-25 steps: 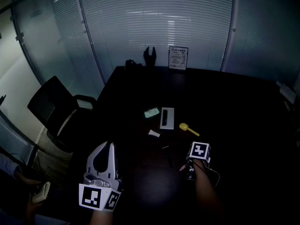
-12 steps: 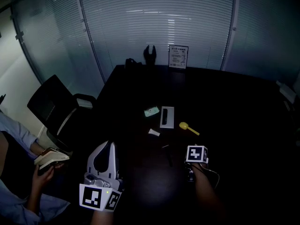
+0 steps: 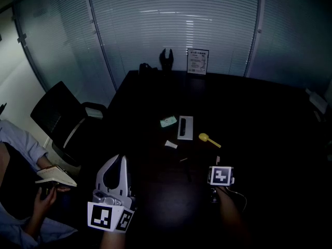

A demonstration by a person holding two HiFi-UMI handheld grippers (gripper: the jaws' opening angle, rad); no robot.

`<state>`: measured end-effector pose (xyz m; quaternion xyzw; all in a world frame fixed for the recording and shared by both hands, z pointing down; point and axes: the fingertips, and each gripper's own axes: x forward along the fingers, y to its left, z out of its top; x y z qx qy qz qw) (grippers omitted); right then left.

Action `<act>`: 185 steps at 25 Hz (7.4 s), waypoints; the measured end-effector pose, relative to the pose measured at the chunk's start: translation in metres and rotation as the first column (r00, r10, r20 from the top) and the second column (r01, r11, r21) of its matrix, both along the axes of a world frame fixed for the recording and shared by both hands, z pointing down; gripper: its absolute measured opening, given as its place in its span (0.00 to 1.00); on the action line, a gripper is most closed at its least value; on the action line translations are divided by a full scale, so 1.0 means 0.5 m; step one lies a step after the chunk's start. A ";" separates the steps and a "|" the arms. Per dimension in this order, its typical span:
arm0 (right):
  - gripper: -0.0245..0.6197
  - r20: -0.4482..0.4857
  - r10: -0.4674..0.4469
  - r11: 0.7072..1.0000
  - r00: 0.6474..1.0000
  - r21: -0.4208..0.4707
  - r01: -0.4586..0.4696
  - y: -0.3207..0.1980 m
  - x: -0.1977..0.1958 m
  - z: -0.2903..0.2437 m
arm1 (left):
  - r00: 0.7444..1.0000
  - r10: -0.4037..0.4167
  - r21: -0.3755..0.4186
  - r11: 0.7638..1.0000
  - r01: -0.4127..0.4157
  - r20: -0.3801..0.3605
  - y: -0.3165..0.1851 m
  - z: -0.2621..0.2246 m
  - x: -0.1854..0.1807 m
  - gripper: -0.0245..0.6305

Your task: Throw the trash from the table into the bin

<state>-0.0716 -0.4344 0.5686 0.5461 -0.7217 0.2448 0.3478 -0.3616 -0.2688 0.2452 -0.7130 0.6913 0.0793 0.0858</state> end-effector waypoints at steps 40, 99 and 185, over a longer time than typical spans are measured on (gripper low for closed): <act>0.08 0.040 -0.058 0.366 0.998 0.930 -0.016 0.349 0.009 -0.719 | 0.971 0.239 0.065 0.969 -0.238 -0.008 0.056 -0.047 0.108 0.04; 0.08 0.014 0.411 0.492 0.911 0.838 -0.235 1.018 0.787 -0.537 | 0.798 0.603 0.013 0.798 -0.603 -0.016 0.520 0.015 0.806 0.04; 0.05 0.260 0.298 0.953 0.918 -0.030 -0.301 0.953 1.140 0.280 | 0.956 0.286 -0.112 0.954 -0.278 0.064 0.638 0.169 1.060 0.04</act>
